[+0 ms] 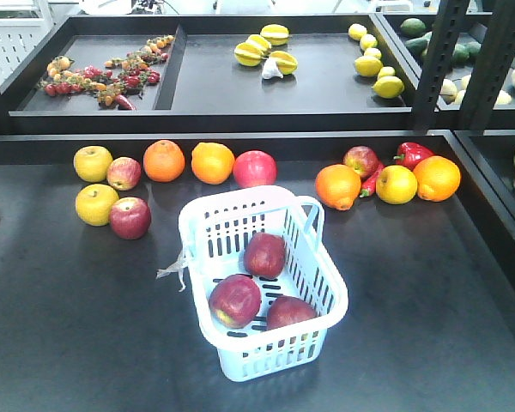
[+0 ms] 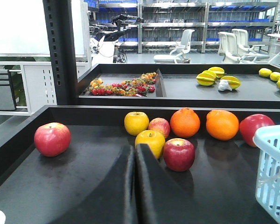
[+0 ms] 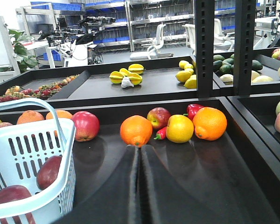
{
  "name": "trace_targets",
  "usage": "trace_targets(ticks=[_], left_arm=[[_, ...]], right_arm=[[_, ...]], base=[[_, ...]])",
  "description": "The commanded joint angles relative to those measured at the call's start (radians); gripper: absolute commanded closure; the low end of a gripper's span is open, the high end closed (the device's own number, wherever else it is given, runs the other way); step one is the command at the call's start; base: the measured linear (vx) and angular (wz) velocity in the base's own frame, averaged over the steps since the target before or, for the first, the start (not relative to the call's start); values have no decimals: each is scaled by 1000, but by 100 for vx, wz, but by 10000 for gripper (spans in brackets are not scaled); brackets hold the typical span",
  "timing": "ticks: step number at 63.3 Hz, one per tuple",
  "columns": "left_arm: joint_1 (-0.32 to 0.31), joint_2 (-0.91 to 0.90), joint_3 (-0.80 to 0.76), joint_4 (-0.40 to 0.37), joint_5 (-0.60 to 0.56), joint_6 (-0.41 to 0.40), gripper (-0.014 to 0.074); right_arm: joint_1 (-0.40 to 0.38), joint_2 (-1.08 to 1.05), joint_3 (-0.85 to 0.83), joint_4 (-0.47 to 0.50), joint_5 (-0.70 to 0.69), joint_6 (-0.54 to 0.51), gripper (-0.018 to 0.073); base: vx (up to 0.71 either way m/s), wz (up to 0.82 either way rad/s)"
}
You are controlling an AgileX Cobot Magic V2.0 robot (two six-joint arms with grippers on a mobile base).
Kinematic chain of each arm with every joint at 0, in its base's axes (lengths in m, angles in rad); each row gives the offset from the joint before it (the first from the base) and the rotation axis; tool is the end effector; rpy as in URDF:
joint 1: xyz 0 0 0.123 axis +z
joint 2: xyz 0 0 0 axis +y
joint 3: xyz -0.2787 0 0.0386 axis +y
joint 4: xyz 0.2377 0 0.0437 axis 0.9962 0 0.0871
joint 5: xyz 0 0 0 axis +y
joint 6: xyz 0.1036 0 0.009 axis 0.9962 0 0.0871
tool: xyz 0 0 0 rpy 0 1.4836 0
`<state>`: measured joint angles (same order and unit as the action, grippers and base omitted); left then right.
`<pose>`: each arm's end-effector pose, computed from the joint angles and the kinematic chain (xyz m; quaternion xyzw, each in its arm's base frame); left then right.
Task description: Pick three apples into basket with both arms
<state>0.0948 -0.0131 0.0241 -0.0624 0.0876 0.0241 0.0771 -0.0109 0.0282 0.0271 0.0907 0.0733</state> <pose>0.0627 0.0054 0.1978 -0.0453 0.7096 0.0180 0.7029 0.0631 0.0051 0.1959 0.0074 0.7144 0.0629 0.6969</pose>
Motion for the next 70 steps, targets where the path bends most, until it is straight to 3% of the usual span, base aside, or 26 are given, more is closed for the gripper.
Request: trace_targets(ticks=[1, 70], left_arm=[[1, -15, 24, 0, -67, -8, 603], [1, -15, 24, 0, -67, -8, 603]], right_arm=[[-6, -10, 16, -16, -81, 0, 561], [-7, -10, 16, -74, -28, -8, 561]], base=[[0, 0], [0, 0]])
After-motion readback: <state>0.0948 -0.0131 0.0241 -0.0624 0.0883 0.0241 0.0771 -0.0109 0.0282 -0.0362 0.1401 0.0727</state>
